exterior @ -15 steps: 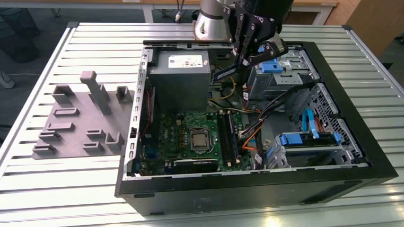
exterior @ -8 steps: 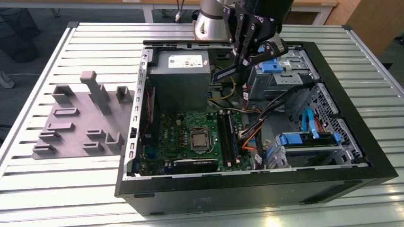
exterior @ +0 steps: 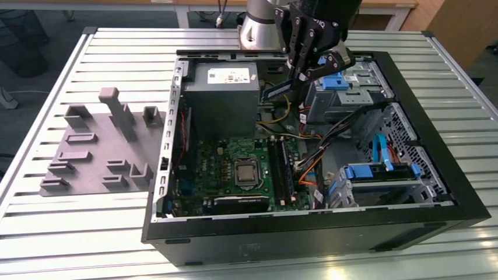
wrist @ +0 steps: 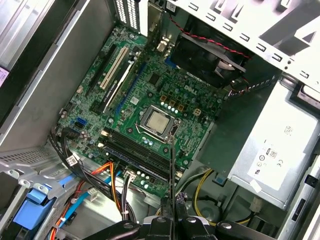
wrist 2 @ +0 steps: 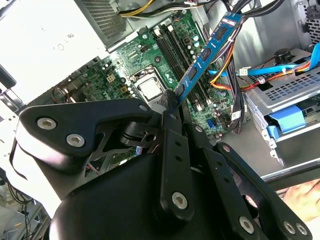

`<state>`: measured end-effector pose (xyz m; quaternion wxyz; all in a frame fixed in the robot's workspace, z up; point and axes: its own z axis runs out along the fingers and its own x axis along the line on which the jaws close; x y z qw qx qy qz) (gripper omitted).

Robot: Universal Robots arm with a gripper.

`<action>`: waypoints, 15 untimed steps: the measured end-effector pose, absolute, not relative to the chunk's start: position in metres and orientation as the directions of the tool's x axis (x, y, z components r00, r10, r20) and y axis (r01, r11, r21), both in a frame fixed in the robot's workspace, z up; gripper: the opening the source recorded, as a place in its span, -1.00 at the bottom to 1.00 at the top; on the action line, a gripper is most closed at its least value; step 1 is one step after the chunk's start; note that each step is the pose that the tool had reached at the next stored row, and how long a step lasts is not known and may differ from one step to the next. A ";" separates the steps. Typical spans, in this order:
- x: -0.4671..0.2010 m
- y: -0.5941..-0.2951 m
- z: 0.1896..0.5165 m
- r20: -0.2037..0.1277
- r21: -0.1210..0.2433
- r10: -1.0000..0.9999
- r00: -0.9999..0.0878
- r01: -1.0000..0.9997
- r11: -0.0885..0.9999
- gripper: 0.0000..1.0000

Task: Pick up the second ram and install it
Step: 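Insert the second ram into the second slot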

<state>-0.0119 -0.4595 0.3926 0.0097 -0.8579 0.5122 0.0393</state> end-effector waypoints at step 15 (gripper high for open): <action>-0.012 -0.460 0.392 -0.077 0.024 -0.934 0.350 -0.936 -0.352 -0.73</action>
